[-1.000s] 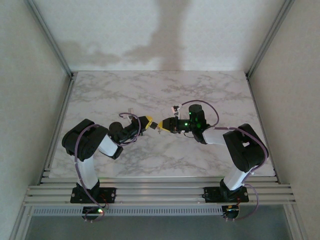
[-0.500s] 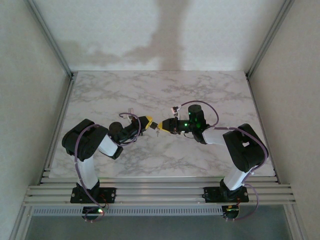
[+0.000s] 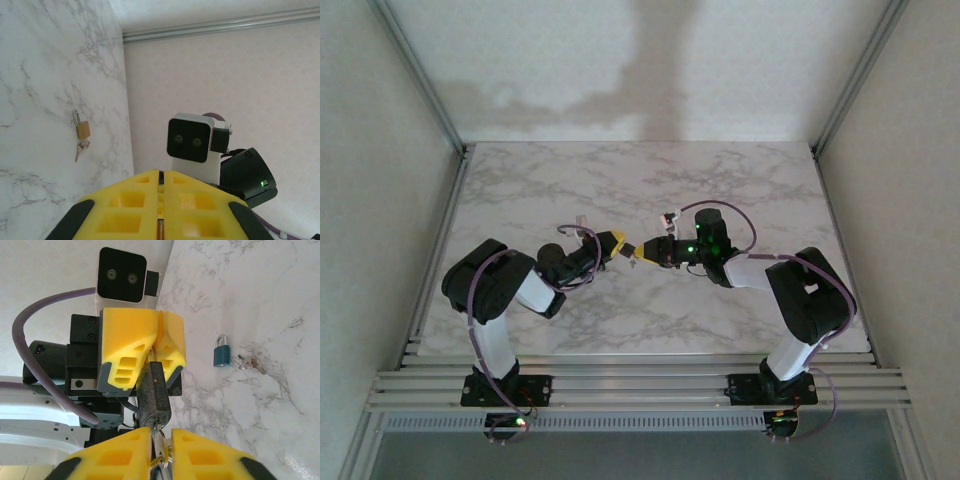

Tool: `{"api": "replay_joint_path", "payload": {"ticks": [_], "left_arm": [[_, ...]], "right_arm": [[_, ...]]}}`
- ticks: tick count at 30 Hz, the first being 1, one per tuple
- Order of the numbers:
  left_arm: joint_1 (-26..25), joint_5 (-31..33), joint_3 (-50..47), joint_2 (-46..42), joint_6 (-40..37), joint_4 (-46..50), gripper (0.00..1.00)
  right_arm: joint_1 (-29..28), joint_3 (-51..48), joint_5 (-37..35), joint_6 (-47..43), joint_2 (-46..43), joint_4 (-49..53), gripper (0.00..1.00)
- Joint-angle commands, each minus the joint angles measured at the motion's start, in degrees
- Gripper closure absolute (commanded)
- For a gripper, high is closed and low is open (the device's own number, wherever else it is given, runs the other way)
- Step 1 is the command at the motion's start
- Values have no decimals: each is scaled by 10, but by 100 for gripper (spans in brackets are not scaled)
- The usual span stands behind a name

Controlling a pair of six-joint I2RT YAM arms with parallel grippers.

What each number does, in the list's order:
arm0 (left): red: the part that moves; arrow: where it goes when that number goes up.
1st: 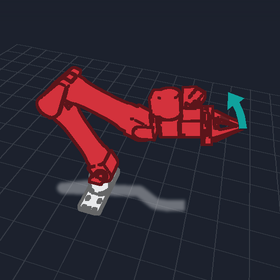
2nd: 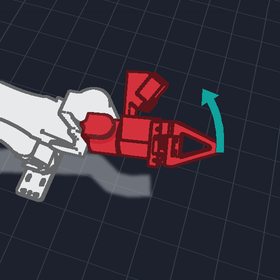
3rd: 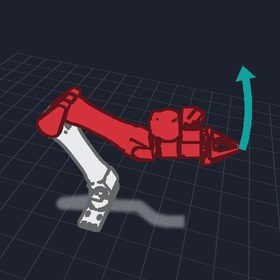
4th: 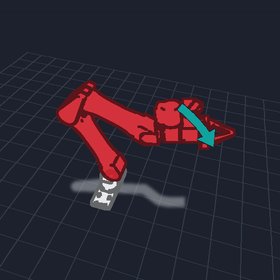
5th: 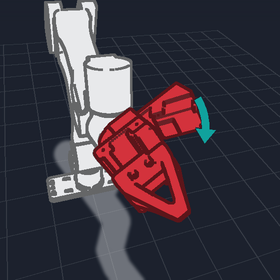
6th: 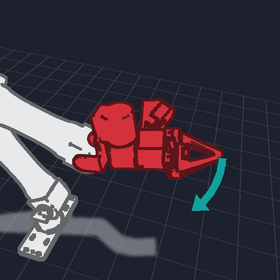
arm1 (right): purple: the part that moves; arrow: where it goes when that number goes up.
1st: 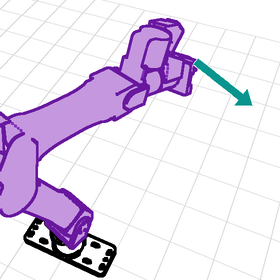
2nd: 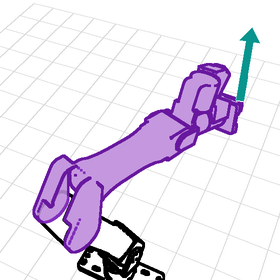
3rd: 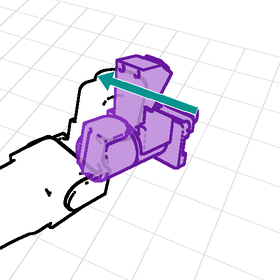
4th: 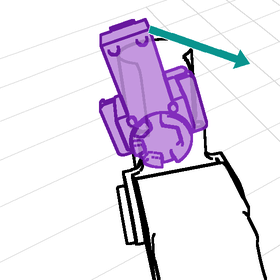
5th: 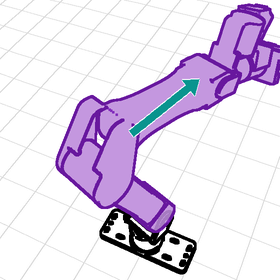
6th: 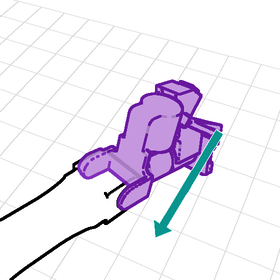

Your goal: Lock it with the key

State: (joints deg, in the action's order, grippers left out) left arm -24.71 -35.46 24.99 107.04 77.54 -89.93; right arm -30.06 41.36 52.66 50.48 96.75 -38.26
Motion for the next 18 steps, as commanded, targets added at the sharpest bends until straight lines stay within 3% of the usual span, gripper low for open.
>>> {"api": "replay_joint_path", "payload": {"ticks": [1,8,18], "left_arm": [[-2,-9,1,-16,-11,-165,100],[-2,-10,1,-17,-11,-165,100],[-2,5,-12,-27,-24,-165,100]], "right_arm": [[-7,13,11,-12,5,8,85],[-7,12,11,-11,5,5,87],[-7,13,10,-8,4,8,100]]}}
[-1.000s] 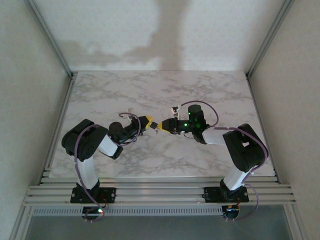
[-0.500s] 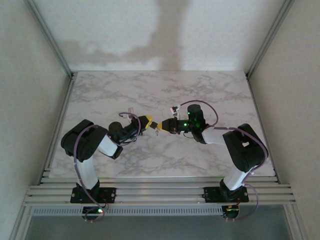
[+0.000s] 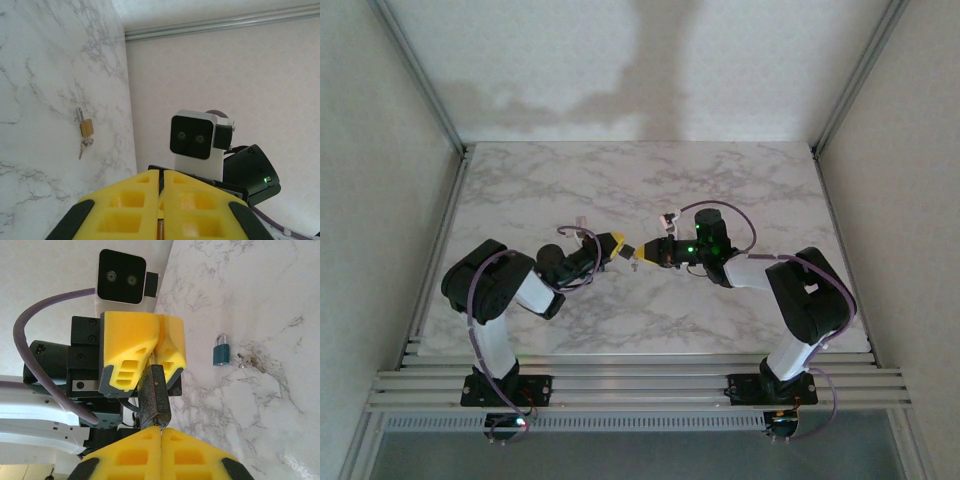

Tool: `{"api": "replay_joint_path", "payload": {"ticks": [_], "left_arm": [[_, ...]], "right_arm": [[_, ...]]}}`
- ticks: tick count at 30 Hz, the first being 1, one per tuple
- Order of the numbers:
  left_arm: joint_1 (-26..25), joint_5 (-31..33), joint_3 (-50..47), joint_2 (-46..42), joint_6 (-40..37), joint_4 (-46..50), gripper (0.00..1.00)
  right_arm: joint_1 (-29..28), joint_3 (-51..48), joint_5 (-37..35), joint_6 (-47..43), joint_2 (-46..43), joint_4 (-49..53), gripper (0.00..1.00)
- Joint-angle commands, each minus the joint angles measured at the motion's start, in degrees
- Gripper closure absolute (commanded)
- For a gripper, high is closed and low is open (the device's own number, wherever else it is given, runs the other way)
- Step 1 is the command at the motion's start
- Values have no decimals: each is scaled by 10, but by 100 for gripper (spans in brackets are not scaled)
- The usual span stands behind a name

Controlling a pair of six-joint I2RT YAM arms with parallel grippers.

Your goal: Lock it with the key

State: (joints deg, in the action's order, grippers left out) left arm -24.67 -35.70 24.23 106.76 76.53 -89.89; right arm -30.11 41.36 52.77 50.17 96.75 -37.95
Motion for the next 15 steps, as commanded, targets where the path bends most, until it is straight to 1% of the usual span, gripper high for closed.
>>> {"api": "replay_joint_path", "payload": {"ticks": [1,15], "left_arm": [[-2,10,-4,-25,-14,-166,100],[6,49,-35,-50,-42,-166,100]], "right_arm": [[-7,13,9,-6,4,5,100],[-9,15,20,5,9,-3,100]]}}
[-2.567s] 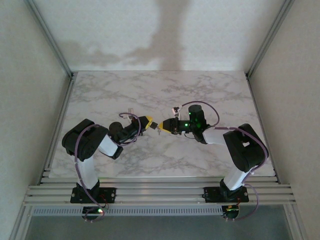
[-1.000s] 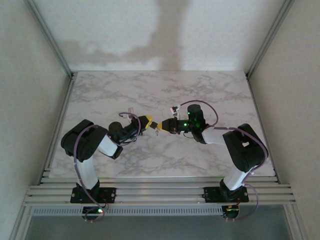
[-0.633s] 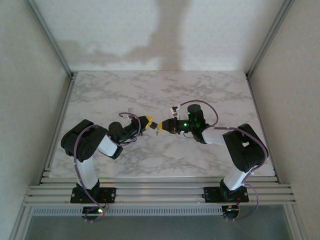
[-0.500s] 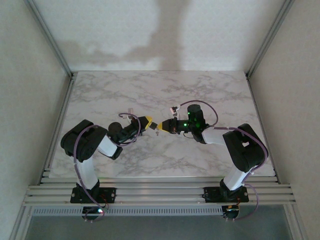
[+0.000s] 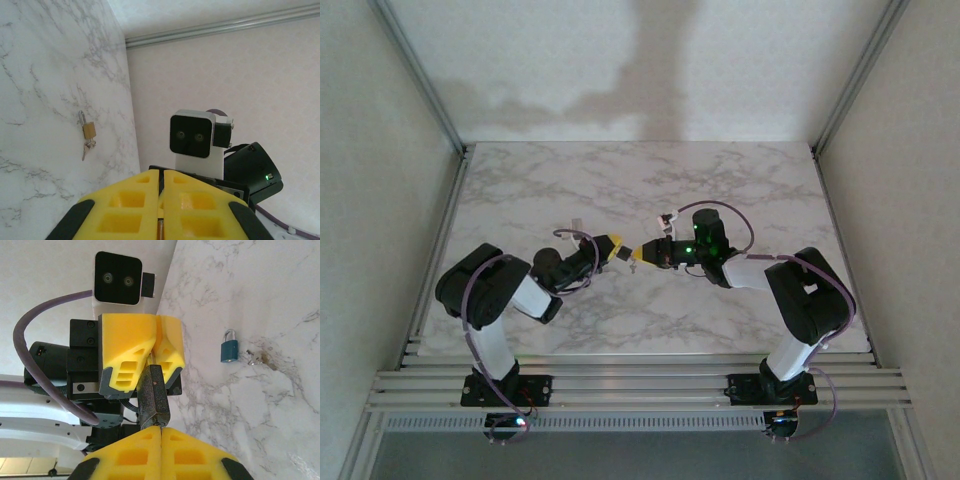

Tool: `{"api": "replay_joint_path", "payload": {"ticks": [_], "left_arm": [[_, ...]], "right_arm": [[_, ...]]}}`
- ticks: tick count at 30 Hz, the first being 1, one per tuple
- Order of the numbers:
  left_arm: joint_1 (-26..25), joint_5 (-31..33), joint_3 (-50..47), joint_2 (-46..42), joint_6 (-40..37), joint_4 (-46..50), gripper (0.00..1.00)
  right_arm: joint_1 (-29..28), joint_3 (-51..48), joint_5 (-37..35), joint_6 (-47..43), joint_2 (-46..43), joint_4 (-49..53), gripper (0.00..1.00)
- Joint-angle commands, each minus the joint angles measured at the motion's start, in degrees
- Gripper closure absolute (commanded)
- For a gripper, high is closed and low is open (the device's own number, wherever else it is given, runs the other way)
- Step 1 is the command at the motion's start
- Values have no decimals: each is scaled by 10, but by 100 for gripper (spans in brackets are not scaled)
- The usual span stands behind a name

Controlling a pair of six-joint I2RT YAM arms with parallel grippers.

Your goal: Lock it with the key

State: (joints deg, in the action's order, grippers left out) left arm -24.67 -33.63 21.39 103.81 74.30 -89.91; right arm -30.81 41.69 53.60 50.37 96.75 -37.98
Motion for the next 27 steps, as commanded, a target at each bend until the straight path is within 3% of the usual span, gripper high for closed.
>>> {"api": "replay_joint_path", "payload": {"ticks": [1,27], "left_arm": [[7,30,-9,-22,-21,-165,100],[28,65,-44,-69,-37,-165,100]], "right_arm": [[-3,13,13,3,10,-2,100],[-13,28,24,-14,17,31,100]]}}
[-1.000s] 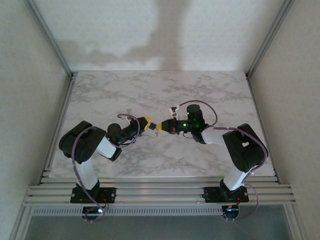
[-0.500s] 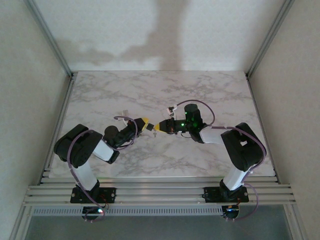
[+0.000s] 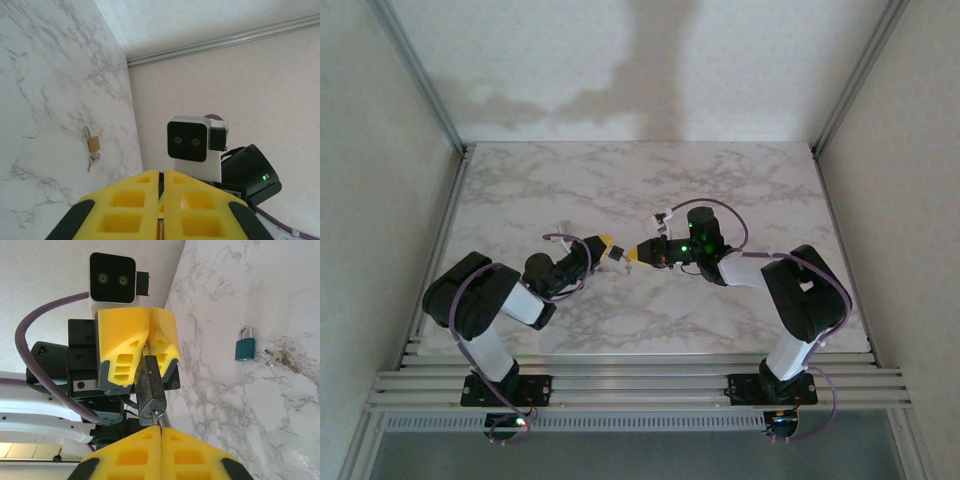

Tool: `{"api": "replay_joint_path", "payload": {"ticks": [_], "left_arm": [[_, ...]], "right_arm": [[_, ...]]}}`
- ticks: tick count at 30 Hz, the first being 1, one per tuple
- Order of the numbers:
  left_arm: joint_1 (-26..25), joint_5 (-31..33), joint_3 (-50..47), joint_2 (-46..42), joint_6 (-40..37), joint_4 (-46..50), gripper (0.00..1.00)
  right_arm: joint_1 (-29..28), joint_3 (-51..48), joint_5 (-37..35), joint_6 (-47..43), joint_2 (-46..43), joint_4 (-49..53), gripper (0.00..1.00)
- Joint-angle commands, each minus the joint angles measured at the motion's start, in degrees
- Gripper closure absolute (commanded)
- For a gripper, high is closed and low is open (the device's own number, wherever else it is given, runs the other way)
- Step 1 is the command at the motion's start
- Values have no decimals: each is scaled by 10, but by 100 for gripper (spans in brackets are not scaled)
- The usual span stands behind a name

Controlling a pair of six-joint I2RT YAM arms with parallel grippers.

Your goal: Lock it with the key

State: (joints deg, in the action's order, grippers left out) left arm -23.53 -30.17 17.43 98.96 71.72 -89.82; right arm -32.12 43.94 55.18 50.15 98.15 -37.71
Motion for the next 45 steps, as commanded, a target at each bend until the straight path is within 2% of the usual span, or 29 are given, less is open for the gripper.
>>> {"api": "replay_joint_path", "payload": {"ticks": [1,16,25,32,40,45], "left_arm": [[17,30,-5,-20,-11,-167,100],[24,27,-8,-25,-11,-167,100],[26,-35,39,21,3,-146,100],[22,-65,96,43,-54,-3,100],[-15,-21,211,25,-249,359,100],[-23,-3,264,56,-290,471,100]], "right_arm": [[0,6,9,-14,1,32,100],[1,11,2,-49,-23,86,100],[40,-20,-39,-91,-110,140,100],[70,-51,-85,-94,-174,142,100],[87,-72,-152,-122,-260,191,100],[95,-83,-179,-131,-307,212,100]]}}
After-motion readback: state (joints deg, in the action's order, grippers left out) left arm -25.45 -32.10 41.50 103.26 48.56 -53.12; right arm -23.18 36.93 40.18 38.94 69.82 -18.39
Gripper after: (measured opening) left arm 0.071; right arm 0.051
